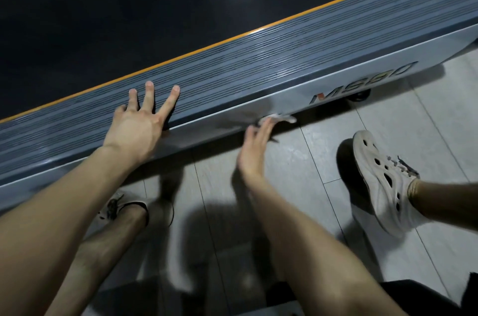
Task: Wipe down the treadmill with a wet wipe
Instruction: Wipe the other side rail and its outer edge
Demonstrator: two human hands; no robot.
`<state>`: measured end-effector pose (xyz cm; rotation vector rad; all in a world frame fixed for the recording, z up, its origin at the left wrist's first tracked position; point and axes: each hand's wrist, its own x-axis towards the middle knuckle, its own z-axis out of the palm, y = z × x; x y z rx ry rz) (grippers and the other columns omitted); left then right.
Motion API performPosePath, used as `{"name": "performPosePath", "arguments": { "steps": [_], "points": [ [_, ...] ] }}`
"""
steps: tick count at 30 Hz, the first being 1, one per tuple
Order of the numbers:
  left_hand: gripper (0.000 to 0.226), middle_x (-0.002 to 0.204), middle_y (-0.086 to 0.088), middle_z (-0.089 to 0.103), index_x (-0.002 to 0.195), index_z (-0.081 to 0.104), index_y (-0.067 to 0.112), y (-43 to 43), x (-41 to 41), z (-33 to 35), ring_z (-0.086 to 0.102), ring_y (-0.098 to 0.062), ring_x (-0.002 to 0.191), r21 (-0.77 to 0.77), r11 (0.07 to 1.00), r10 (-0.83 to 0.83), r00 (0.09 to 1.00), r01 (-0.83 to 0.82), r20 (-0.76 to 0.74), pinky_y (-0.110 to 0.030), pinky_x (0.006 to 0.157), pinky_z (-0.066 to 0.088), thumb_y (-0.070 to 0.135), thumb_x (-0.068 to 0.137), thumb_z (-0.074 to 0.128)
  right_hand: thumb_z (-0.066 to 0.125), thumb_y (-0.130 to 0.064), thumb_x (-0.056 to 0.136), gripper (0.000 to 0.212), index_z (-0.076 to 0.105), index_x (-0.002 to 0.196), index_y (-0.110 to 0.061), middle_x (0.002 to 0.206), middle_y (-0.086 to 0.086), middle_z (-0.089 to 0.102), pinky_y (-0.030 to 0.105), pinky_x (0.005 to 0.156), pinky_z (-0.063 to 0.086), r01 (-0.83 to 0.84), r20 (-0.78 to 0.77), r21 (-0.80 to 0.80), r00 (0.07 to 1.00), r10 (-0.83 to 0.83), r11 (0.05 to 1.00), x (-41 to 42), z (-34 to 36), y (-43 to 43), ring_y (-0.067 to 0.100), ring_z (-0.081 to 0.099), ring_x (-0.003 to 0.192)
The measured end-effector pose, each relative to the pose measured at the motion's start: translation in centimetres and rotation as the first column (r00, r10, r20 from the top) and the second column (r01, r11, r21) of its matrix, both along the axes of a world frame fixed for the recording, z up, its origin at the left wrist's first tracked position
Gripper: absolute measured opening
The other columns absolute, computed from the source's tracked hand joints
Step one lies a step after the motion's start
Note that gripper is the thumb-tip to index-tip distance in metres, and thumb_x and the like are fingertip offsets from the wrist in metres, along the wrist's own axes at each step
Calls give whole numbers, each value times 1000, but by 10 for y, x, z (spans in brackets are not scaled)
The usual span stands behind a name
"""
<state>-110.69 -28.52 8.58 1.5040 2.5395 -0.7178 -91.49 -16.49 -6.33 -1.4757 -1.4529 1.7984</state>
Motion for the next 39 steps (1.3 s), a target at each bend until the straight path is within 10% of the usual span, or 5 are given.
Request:
{"name": "performPosePath", "arguments": {
  "steps": [10,19,26,33,39],
  "points": [
    [119,175,-27,-4,155,-42,37,2,6,5,16,-55,158,-31,999,32,999,-32,11,-62,115,42,5,100,59,37,-44,114,67,-7,165,-53,177,-18,0,49,129,12,-68,-195,-377,981,-8,924,-54,60,-90,29,15,162],
    [120,175,-27,-7,155,-42,37,2,4,3,15,-57,157,-27,999,21,1000,-21,21,-63,113,41,-2,96,55,35,-60,105,75,2,170,-41,179,-8,-5,37,125,17,227,3,182,973,-231,957,15,42,66,18,8,164],
    [117,175,-27,-10,153,-45,37,6,6,8,13,-58,157,-76,996,45,998,-42,35,-62,111,42,-4,97,49,26,-60,111,73,-11,169,-35,176,0,-23,56,132,1,-491,359,477,866,349,729,5,44,-40,15,-25,161],
    [118,175,-26,-8,151,-47,38,9,6,7,15,-57,157,-66,997,47,999,-46,27,-61,112,44,-8,97,47,26,-54,113,68,0,171,-28,179,2,-12,57,132,10,-167,362,657,925,-113,735,38,52,86,21,-10,165],
    [82,150,-17,48,159,22,46,32,4,31,57,-42,131,-23,999,48,997,-47,56,-54,93,56,84,90,44,31,-57,112,76,-12,169,-32,176,-2,-26,44,133,-4,-282,309,549,943,122,787,13,63,14,18,-24,162]
  ]
}}
